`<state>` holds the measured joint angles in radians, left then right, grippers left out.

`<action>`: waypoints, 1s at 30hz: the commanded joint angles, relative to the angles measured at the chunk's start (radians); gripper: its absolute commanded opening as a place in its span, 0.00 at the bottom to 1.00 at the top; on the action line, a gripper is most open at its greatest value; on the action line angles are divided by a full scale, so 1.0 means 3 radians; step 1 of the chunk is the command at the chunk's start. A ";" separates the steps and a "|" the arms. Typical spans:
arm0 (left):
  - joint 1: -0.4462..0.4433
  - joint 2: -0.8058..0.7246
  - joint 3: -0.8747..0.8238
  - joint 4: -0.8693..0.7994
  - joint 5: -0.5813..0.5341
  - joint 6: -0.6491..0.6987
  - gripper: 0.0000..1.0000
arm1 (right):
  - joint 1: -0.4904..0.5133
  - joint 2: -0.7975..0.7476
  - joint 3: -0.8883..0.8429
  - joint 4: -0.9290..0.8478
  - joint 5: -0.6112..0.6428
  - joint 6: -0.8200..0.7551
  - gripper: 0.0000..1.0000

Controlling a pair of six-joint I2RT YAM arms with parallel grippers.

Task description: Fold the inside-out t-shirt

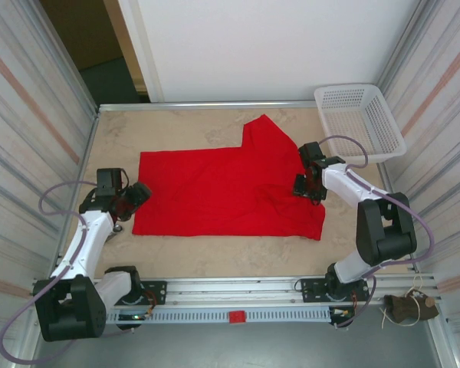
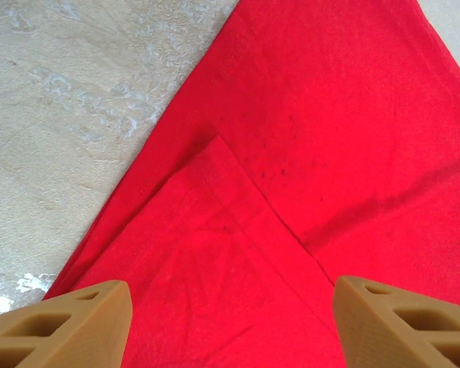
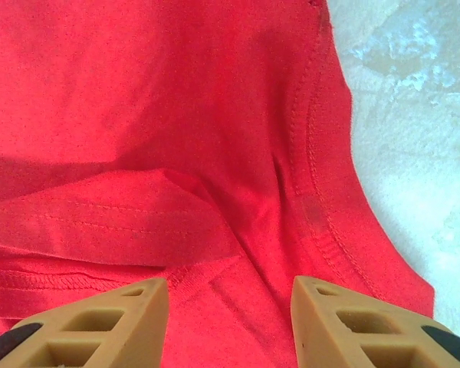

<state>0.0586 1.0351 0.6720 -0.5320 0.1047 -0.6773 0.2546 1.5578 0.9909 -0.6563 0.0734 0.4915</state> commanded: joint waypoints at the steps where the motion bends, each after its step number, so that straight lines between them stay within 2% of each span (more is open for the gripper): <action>1: -0.0016 0.0006 -0.0001 0.0024 0.0010 -0.0039 0.70 | -0.0010 0.0119 0.0004 0.0088 -0.0073 -0.0032 0.43; 11: -0.0020 0.0046 0.0000 0.0058 0.0015 -0.0069 0.70 | -0.0005 0.0337 0.0045 0.0199 -0.0160 -0.0030 0.37; 13: -0.0021 0.0057 0.0005 0.0061 0.0015 -0.0065 0.70 | -0.0008 0.0390 0.0078 0.0208 -0.0167 -0.0038 0.29; 17: -0.0026 0.0068 0.0010 0.0068 0.0009 -0.0063 0.70 | -0.0005 0.0471 0.0155 0.0210 -0.0206 -0.0080 0.00; 25: -0.0026 0.0068 0.0015 0.0077 0.0009 -0.0061 0.70 | 0.0010 0.0312 0.0354 0.0057 -0.0270 -0.0108 0.00; 30: -0.0031 0.0092 0.0010 0.0085 0.0015 -0.0056 0.70 | 0.0010 0.0474 0.0638 0.0010 -0.0352 -0.0075 0.00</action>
<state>0.0566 1.0554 0.6720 -0.5186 0.1047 -0.6846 0.2550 1.6848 1.1248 -0.6243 -0.0071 0.4805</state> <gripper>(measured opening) 0.698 0.042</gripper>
